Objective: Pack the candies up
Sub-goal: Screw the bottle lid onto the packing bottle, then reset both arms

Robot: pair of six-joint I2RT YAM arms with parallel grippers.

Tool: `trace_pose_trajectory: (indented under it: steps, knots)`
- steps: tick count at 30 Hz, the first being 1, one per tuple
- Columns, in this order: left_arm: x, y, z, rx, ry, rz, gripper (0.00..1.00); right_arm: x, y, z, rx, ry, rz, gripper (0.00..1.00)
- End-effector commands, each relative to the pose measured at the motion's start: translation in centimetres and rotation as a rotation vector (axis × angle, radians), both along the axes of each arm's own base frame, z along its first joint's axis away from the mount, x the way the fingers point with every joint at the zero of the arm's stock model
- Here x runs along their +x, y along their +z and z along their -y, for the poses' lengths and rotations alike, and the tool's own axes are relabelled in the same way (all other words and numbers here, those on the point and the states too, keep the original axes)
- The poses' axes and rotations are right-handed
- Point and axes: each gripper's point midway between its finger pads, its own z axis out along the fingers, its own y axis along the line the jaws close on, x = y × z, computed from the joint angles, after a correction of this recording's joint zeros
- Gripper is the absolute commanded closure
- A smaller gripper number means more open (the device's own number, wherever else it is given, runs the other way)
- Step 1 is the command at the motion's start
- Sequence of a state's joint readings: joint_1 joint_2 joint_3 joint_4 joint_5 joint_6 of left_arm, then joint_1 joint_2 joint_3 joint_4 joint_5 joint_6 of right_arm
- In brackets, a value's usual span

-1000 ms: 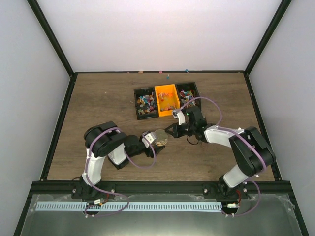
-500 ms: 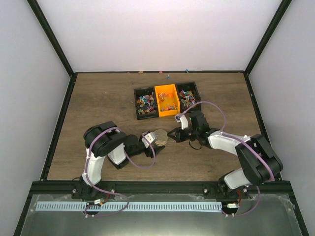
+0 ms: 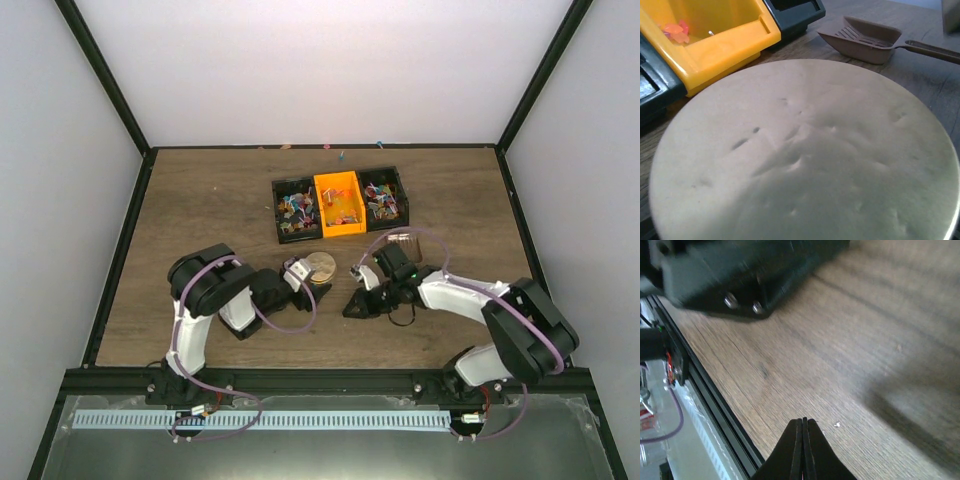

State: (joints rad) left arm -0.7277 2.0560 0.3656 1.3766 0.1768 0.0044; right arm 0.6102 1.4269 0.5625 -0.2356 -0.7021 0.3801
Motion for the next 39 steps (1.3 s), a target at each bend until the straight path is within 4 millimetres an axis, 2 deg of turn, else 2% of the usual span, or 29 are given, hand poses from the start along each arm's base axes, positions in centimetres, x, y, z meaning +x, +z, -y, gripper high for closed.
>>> trace_pose_trajectory:
  steps: [1, 3, 7, 10, 11, 12, 13, 14, 18, 21, 22, 25, 26, 29, 31, 35, 38, 39]
  knots:
    - [-2.9, -7.5, -3.8, 0.210, 0.065, -0.253, 0.10, 4.4, 4.9, -0.3, 0.029, -0.087, 0.132, 0.99]
    - [-2.7, -7.4, -4.0, 0.214, 0.080, -0.245, 0.00, 6.3, 6.4, 0.1, 0.037, -0.133, 0.172, 0.99]
    - [-2.3, -6.7, -4.3, 0.219, 0.104, -0.220, 0.00, 10.1, 9.4, 1.2, 0.036, -0.238, 0.251, 0.99]
    - [-1.9, -5.6, -4.4, 0.202, 0.128, -0.195, 0.00, 13.3, 11.8, 3.3, 0.017, -0.381, 0.342, 0.98]
    - [-1.7, -5.1, -4.4, 0.196, 0.133, -0.187, 0.00, 14.4, 12.6, 4.1, -0.003, -0.432, 0.386, 0.92]
    - [-1.6, -4.7, -4.5, 0.190, 0.142, -0.183, 0.00, 15.6, 13.2, 5.2, -0.040, -0.492, 0.435, 0.80]
    - [-1.6, -4.2, -4.7, 0.183, 0.152, -0.181, 0.00, 16.7, 14.0, 6.0, -0.066, -0.539, 0.479, 0.72]
    - [-1.5, -3.8, -4.9, 0.176, 0.169, -0.184, 0.00, 17.7, 14.7, 6.7, -0.088, -0.574, 0.519, 0.67]
    - [-2.1, -3.3, -5.8, 0.203, 0.205, -0.246, 0.00, 20.9, 16.5, 9.1, -0.172, -0.690, 0.648, 0.60]
    - [-2.8, -2.1, -6.8, 0.185, 0.242, -0.251, 0.00, 22.7, 17.1, 11.3, -0.230, -0.757, 0.780, 0.45]
    - [-2.8, -1.4, -7.2, 0.175, 0.262, -0.247, 0.00, 23.3, 17.1, 12.6, -0.260, -0.800, 0.818, 0.29]
    - [-2.0, 1.0, -8.6, 0.145, 0.358, -0.225, 0.00, 24.5, 16.2, 16.9, -0.364, -0.913, 0.893, 0.02]
    - [-1.4, 2.0, -9.3, 0.144, 0.407, -0.207, 0.00, 24.8, 15.6, 18.0, -0.404, -0.921, 0.924, 0.00]
    - [0.2, 4.9, -10.4, 0.132, 0.456, -0.176, 0.00, 25.0, 12.1, 21.0, -0.540, -0.911, 0.972, 0.00]
    - [1.7, 6.8, -11.3, 0.095, 0.485, -0.172, 0.00, 24.8, 10.4, 22.7, -0.564, -0.944, 0.988, 0.00]
    - [4.9, 10.4, -15.6, 0.048, 0.640, -0.107, 0.00, 23.5, 10.6, 23.8, -0.482, -0.967, 1.160, 0.00]
    - [6.7, 12.5, -19.3, -0.059, 0.762, -0.071, 0.00, 23.1, 9.8, 24.3, -0.473, -0.978, 1.181, 0.00]
    - [7.1, 13.1, -20.6, -0.091, 0.806, -0.048, 0.00, 22.8, 10.1, 24.5, -0.449, -0.997, 1.200, 0.00]
